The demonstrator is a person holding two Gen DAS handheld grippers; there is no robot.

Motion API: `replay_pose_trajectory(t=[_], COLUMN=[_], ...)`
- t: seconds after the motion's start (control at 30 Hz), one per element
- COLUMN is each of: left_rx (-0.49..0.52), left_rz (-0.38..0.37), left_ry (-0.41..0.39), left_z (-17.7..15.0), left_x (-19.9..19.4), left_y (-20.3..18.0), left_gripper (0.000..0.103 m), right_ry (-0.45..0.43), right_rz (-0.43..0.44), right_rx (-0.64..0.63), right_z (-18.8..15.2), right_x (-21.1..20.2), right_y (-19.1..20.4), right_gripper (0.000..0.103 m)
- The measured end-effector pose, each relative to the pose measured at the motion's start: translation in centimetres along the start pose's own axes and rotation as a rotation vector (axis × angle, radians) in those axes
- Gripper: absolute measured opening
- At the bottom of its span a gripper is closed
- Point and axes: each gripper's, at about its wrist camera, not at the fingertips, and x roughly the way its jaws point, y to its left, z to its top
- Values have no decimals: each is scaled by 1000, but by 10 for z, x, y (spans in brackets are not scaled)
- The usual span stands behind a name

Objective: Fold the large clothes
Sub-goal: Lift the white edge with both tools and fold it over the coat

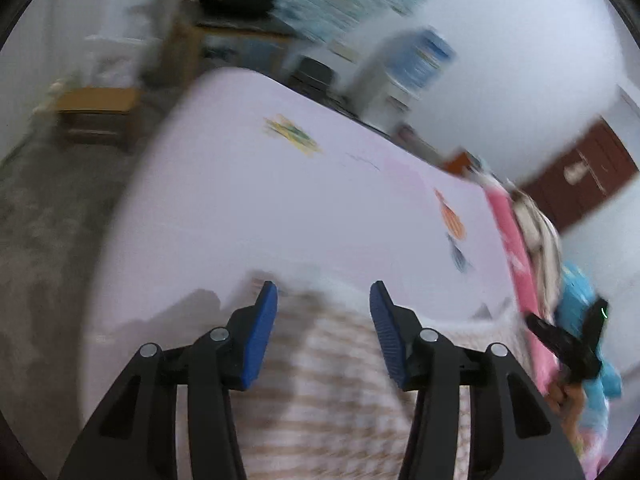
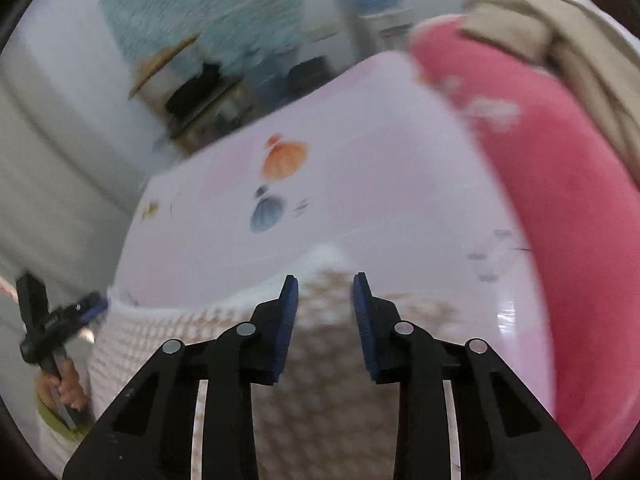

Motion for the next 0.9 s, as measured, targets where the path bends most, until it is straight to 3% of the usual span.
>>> replay_pose_trajectory(t=[0.03, 0.17, 0.3, 0.33, 0.4, 0.47, 0.5, 0.57, 0.7, 0.8, 0.9], left_rx=[7, 123, 305, 368, 461, 552, 572, 558, 501, 531, 565], left_rz=[30, -19, -129, -128, -94, 22, 84, 95, 73, 53, 161], left_ry=[-20, -74, -39, -14, 23, 48, 64, 58, 16, -10, 26], left_z=[1, -20, -76, -97, -127, -157, -169, -176, -175, -196, -219], left_x=[-11, -58, -77, -73, -63, -40, -23, -11, -40, -67, -54], left_y=[1, -23, -83, -102, -124, -138, -140, -130, -122, -116, -105], left_gripper=[47, 47, 47, 47, 47, 47, 47, 49, 49, 49, 49], right_ry=[-29, -72, -68, -58, -45, -25, -14, -1, -23, -64, -31], right_rz=[-54, -23, 29, 44, 42, -7, -42, -73, -100, -42, -68], right_rx=[-14, -79, -221, -262, -336, -398, -412, -421, -409, -477, -519], right_z=[-4, -33, -93, -112, -138, -161, -167, -173, -173, -201, -226], right_x=[-16, -66, -94, -94, -88, -66, -54, -30, -56, -85, -65], right_y=[-4, 3, 49, 64, 91, 107, 110, 106, 111, 132, 142], right_gripper=[41, 41, 44, 44, 43, 43, 43, 43, 43, 44, 47])
